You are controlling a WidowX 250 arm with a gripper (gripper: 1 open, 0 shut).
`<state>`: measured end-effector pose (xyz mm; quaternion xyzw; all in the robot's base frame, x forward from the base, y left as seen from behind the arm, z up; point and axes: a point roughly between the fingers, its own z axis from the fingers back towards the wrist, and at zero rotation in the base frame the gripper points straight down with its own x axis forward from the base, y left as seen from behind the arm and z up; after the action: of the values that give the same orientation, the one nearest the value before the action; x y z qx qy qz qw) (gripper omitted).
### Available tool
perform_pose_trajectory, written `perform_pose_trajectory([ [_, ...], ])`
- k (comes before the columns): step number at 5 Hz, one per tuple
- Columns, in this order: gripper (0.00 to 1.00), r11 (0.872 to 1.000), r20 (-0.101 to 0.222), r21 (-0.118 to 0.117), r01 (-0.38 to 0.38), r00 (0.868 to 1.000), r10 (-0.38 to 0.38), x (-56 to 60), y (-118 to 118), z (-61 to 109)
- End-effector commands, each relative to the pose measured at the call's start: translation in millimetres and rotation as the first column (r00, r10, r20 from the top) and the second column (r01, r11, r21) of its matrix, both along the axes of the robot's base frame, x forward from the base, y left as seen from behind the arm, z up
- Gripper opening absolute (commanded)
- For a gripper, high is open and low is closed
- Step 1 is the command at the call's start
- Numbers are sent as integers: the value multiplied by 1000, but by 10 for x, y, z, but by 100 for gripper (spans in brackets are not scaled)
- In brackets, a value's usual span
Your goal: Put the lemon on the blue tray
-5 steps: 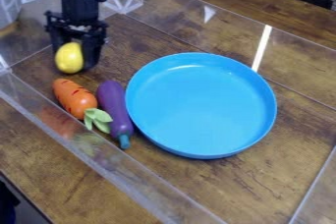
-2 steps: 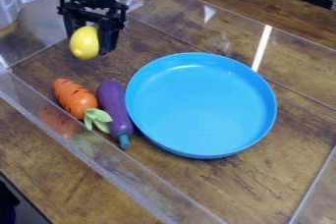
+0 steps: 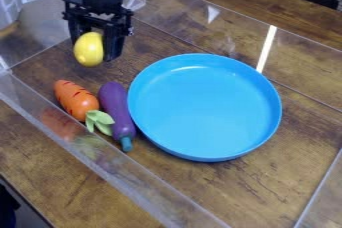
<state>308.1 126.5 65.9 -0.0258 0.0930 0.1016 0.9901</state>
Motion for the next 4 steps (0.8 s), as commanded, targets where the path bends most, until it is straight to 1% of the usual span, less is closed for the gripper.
perform_pose_trajectory([
  [1,0,999,96,37,32,995,-35,66,-69,332],
  [2,0,999,101,35,4,995,-7,69,-49,478],
  [3,0,999,105,27,-21,994,18,71,-36,621],
  [4,0,999,152,21,47,987,-50,41,-255,882],
])
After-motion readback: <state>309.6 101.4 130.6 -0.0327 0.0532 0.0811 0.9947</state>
